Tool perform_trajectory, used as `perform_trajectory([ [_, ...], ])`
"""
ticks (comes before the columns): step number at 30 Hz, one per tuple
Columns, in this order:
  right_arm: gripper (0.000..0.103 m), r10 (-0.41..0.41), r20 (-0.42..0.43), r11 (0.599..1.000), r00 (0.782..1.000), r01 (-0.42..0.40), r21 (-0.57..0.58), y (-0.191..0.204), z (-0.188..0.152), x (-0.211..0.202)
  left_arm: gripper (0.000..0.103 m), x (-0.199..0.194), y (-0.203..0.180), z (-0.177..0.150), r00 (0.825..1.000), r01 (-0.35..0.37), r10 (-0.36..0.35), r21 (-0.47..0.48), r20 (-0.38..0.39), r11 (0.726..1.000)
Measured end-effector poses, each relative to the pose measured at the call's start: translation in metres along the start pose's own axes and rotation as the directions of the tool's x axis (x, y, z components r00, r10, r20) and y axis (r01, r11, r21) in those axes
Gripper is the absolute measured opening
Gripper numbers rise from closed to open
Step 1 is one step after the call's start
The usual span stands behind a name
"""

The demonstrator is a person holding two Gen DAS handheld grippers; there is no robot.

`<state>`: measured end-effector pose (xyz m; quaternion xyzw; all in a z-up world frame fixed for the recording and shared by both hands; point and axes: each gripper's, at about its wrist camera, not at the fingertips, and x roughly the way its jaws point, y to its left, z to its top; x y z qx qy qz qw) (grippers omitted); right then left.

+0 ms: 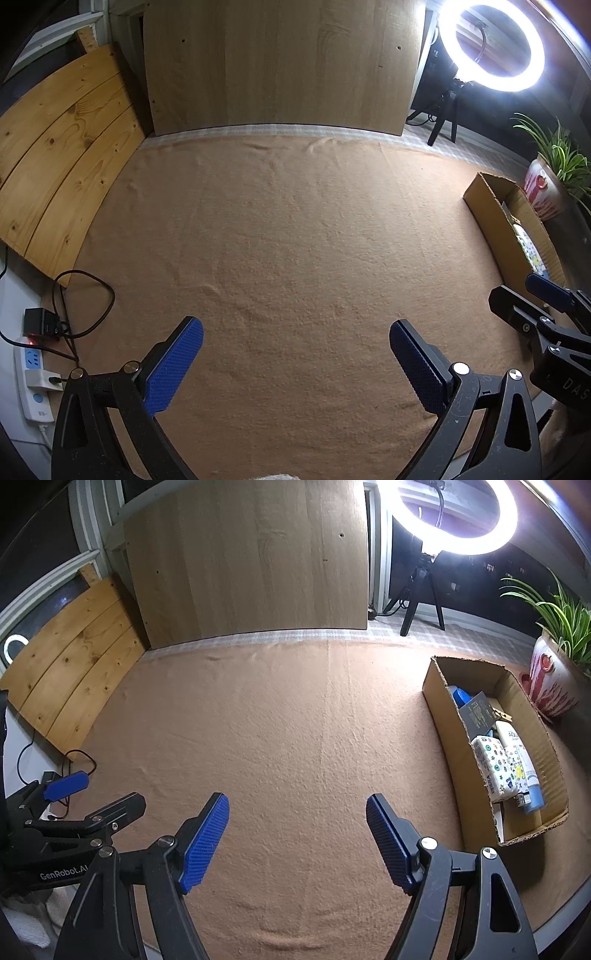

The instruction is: Organize objects

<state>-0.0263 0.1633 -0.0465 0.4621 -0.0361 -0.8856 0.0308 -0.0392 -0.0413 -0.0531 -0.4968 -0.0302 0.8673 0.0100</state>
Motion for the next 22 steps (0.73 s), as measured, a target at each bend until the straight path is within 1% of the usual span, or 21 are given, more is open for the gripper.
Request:
perform_trajectory([
  [14, 0.073, 0.0, -0.004, 1.0, 1.0, 0.0, 0.004, -0.003, 0.0, 0.001, 0.102, 0.004, -0.005, 0.002, 1.0, 0.002, -0.002, 0.002, -0.006, 1.0],
  [22, 0.073, -0.003, -0.017, 1.0, 1.0, 0.003, 0.009, -0.004, -0.001, 0.008, 0.102, 0.011, -0.003, 0.001, 1.0, 0.021, -0.021, 0.002, -0.021, 1.0],
])
